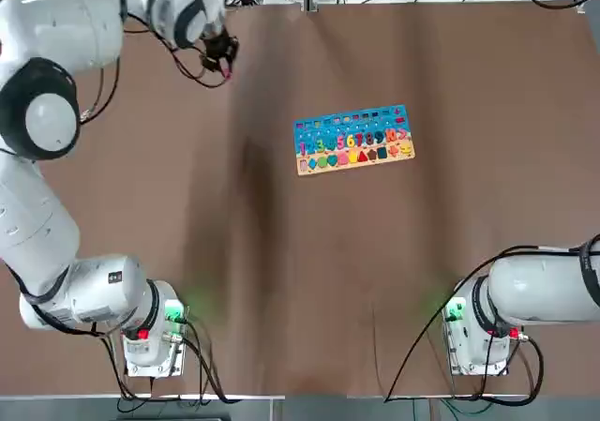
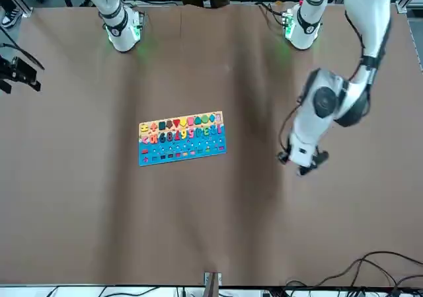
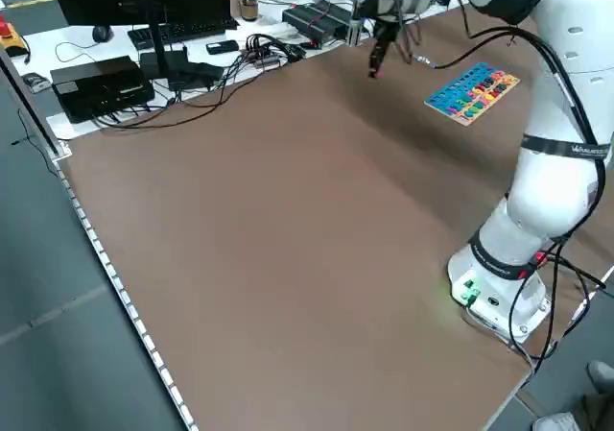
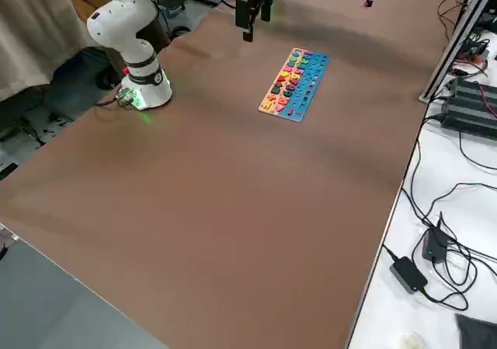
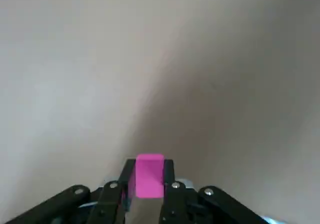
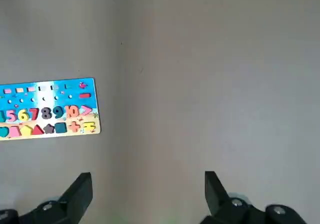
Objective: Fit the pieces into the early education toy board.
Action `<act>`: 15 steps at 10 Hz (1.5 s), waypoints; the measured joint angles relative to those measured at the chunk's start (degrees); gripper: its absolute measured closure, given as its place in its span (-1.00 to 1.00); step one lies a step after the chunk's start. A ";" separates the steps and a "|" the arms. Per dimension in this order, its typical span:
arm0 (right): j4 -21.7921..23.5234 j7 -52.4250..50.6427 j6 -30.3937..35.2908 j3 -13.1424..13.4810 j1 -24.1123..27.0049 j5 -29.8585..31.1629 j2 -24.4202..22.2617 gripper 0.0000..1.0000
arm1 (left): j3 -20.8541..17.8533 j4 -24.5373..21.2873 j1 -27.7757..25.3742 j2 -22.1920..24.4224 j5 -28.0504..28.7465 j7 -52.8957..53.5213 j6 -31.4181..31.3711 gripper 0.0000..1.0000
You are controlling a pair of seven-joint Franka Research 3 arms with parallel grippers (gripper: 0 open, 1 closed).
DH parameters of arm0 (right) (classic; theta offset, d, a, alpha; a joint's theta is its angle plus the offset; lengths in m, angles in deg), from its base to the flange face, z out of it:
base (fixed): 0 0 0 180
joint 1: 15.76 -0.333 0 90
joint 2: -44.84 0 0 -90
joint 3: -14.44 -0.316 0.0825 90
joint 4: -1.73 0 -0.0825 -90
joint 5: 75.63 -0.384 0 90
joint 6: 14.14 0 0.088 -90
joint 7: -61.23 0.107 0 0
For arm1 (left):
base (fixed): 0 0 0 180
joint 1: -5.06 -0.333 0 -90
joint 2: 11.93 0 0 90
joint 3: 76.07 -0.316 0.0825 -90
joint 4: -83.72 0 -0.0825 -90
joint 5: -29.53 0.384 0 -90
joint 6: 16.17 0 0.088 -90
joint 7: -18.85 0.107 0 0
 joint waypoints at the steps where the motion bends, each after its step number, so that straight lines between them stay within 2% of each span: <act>1: -0.47 0.00 -0.68 0.14 0.03 0.00 0.28 -0.98 | 0.11 -0.02 3.40 -0.04 0.00 -3.53 0.00 0.47; 6: -4.95 0.00 -0.71 0.43 1.06 0.06 0.34 -0.98 | 0.32 0.39 15.63 -0.74 0.00 -9.83 -0.01 0.47; 9: -5.31 0.00 -0.36 0.28 1.14 0.06 0.45 -0.98 | 0.27 0.37 22.69 -2.02 0.00 -13.82 -0.01 0.47; 15: -6.47 0.00 -1.48 0.42 1.77 0.01 4.57 -0.98 | 0.22 0.46 25.46 -7.24 0.00 -14.44 -0.99 0.47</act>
